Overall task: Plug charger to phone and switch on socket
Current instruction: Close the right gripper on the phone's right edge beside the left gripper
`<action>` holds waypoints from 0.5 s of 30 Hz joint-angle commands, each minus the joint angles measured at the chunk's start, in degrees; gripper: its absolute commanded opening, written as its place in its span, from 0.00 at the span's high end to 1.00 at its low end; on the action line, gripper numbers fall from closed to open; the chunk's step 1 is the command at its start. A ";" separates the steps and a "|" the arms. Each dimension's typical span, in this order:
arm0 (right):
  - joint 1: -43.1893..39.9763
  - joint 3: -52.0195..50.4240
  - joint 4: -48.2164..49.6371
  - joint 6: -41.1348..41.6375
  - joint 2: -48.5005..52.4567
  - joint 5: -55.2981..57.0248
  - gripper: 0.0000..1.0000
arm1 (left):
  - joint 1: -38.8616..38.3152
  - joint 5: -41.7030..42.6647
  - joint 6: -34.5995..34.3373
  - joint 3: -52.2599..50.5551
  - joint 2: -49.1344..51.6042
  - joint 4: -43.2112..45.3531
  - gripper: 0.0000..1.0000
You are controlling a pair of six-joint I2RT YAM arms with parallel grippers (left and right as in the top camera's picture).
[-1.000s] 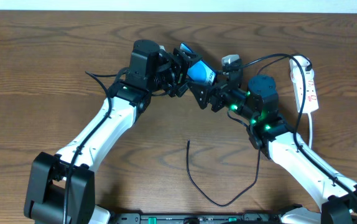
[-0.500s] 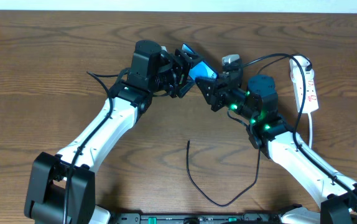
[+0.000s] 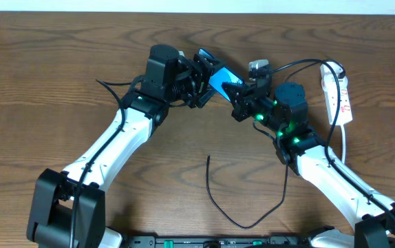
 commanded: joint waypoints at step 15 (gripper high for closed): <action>0.66 1.01 0.59 -0.26 0.28 -2.89 0.99 | -0.83 0.70 0.33 2.01 -1.38 -1.53 0.11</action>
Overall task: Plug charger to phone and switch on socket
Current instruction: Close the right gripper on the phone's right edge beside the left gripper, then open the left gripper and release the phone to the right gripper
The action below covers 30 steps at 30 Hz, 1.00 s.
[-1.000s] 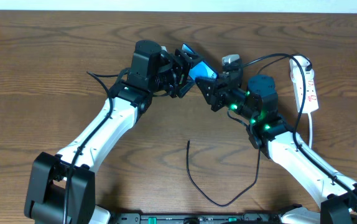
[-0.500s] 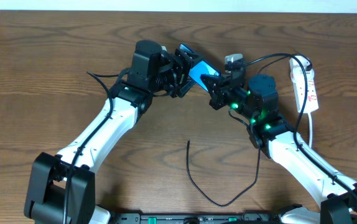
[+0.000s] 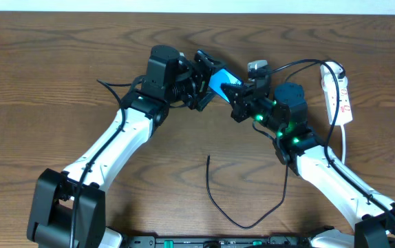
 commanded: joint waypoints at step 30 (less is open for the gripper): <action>-3.34 1.01 -5.99 12.13 0.28 6.08 0.99 | 12.31 22.08 3.52 1.97 -1.38 2.25 0.10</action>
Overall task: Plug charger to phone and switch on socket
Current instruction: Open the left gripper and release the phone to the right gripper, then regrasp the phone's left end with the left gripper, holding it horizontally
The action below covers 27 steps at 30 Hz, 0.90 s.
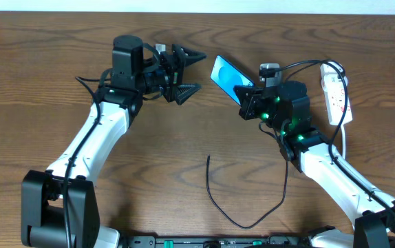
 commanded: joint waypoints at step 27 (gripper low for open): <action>-0.15 0.79 7.21 55.78 -0.37 -5.16 0.99 | 1.20 0.63 12.72 1.95 -1.29 0.24 0.10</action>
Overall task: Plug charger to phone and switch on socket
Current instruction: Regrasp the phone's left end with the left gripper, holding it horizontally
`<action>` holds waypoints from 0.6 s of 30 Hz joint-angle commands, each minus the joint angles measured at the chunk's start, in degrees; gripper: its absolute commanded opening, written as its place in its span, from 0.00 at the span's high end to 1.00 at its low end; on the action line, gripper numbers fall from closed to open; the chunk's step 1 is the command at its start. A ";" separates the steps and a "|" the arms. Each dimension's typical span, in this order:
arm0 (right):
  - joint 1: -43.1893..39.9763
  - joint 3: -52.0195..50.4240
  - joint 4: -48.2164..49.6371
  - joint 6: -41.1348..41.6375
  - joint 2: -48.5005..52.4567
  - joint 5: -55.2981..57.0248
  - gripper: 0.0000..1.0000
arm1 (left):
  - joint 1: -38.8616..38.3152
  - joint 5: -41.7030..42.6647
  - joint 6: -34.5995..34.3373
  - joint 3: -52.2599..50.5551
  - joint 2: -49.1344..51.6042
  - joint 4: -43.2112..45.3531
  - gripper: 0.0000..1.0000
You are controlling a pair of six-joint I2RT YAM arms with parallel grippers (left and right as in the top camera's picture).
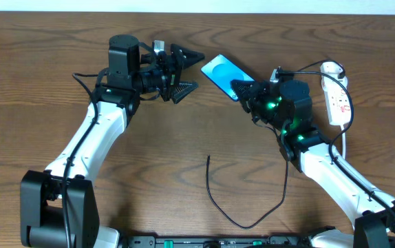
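Note:
The blue phone [220, 71] lies screen up on the wooden table, tilted diagonally. My right gripper [241, 88] is at the phone's lower right end. Its fingers are close together there on the charger plug, which they mostly hide. A black cable [301, 64] arcs from the white power strip [339, 98] at the right to the right wrist. My left gripper [187, 70] is left of the phone and apart from it. Its fingers [193, 55] are spread wide with nothing between them.
A thin black cable [247, 219] loops over the table in front of the arms, with one free end near the middle. The power strip's white cord [343, 141] runs toward the front beside the right arm.
The phone has come down from a raised tilt to lie flatter on the table, shifted slightly left. My right gripper has lowered with it. The left gripper stays open, almost where it was.
At first both grippers met at the phone, held up between them, the left shut on its upper end and the right at its lower end. Then the left gripper was open and well to the left, leaving the phone with the right gripper. Now the phone rests on the table.

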 commanded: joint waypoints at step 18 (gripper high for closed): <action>0.28 0.79 8.57 10.03 -0.37 -6.08 0.99 | -1.03 -8.52 6.47 1.95 -1.27 0.20 0.10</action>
